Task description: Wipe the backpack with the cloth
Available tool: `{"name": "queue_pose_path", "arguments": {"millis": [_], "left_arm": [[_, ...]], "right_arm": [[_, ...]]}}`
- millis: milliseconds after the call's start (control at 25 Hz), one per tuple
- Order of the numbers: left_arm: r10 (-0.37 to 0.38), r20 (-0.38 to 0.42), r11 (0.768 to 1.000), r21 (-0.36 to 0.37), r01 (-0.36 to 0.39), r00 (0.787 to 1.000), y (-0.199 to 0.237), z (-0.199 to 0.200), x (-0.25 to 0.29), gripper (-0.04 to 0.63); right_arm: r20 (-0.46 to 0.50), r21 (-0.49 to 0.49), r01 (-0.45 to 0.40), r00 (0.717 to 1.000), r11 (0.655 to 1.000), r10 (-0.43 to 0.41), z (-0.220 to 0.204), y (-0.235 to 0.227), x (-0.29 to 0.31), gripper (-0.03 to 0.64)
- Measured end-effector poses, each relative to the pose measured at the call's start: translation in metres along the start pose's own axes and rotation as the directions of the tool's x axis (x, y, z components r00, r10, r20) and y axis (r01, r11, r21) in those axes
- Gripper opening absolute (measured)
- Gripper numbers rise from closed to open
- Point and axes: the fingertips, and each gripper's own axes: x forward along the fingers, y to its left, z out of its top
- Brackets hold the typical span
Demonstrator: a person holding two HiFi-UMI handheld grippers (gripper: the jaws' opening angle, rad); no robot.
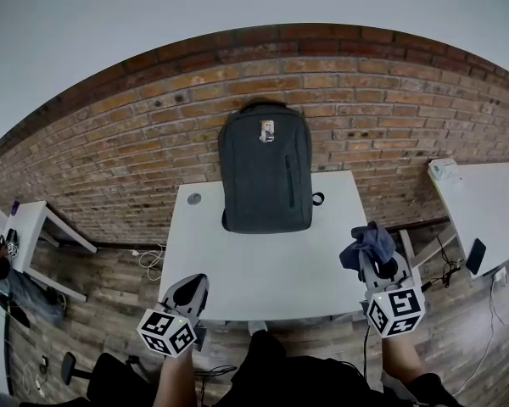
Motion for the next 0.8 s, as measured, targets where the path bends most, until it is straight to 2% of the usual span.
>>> {"name": "queue_pose_path", "arguments": {"millis": [200, 320, 560, 800], "left_arm": [[0.01, 0.01, 0.999, 0.034, -0.011, 1.0, -0.037, -0.009, -0.032, -0.006], [0.024, 0.008, 0.999, 0.033, -0.024, 1.0, -0.046, -0.015, -0.049, -0.005], [0.028, 0.022, 0.999, 0.045, -0.029, 0.999, -0.049, -0.012, -0.073, -0.005], [-0.038, 0.038, 0.996, 0.077, 0.035, 0.999, -0.063, -0.007, -0.09, -0.005]], "right_arm": [[0.002, -0.026, -0.003, 1.0, 1.0, 0.003, -0.008, -0.002, -0.046, 0.064], [-0.016, -0.067, 0.01, 1.0, 0.998, -0.011, -0.017, 0.0, -0.064, 0.064], [-0.006, -0.043, 0.03, 1.0, 0.999, -0.031, -0.018, 0.011, -0.083, 0.064], [0.007, -0.054, 0.066, 0.998, 0.996, -0.066, -0.017, 0.034, -0.114, 0.064]]}}
